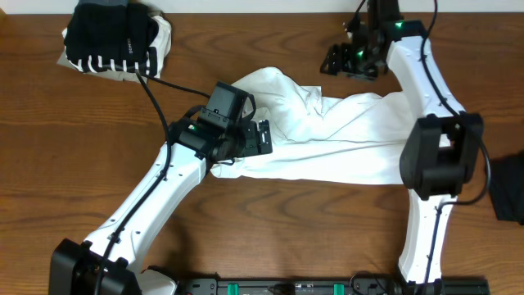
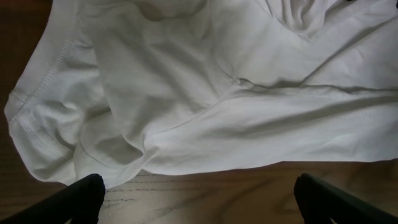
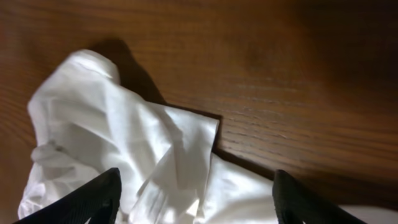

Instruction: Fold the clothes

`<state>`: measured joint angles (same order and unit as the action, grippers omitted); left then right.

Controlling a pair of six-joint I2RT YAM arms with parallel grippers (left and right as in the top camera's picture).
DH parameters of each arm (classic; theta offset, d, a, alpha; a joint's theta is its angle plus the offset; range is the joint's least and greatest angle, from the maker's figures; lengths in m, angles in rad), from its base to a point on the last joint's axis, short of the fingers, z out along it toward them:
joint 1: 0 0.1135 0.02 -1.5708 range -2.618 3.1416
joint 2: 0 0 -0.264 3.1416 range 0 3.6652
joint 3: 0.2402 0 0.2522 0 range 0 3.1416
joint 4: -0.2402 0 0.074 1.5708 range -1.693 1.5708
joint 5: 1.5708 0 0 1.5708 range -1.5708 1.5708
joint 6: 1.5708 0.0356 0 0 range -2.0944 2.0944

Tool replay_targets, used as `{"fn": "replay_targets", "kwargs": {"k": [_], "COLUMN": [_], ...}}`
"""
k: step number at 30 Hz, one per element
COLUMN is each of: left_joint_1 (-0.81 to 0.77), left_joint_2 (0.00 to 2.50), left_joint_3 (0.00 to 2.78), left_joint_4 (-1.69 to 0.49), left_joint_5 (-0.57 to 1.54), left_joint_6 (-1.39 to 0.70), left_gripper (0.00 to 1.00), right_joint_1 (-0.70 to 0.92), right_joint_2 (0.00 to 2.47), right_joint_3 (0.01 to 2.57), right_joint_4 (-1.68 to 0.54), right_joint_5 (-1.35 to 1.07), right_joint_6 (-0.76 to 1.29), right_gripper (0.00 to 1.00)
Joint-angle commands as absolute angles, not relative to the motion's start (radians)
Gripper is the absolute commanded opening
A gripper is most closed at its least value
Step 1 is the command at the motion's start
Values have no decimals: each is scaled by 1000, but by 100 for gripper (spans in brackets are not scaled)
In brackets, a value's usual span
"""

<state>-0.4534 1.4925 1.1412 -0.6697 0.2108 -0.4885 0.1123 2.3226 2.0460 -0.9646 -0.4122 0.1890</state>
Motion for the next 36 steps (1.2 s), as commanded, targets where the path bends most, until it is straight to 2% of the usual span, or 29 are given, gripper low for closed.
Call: {"fn": "replay_targets", "kwargs": {"k": [1, 14, 20, 36], "left_joint_1": [-451, -451, -451, -451], "left_joint_2": [1499, 1499, 1499, 1499], "left_joint_3": [1129, 1129, 1129, 1127], "left_joint_4": [-669, -669, -670, -673], "left_joint_5": [218, 218, 218, 218], "left_joint_6": [-468, -468, -468, -468], "left_gripper": [99, 99, 99, 99], "right_joint_1": [126, 178, 204, 202], "right_joint_2": [2386, 2441, 2441, 2441], "right_joint_3": [2053, 2052, 2046, 2038], "right_joint_4": [-949, -889, -894, -889], "right_joint_5": [-469, -475, -366, -304], "right_joint_6": [205, 232, 274, 276], "right_gripper": [73, 64, 63, 64]}}
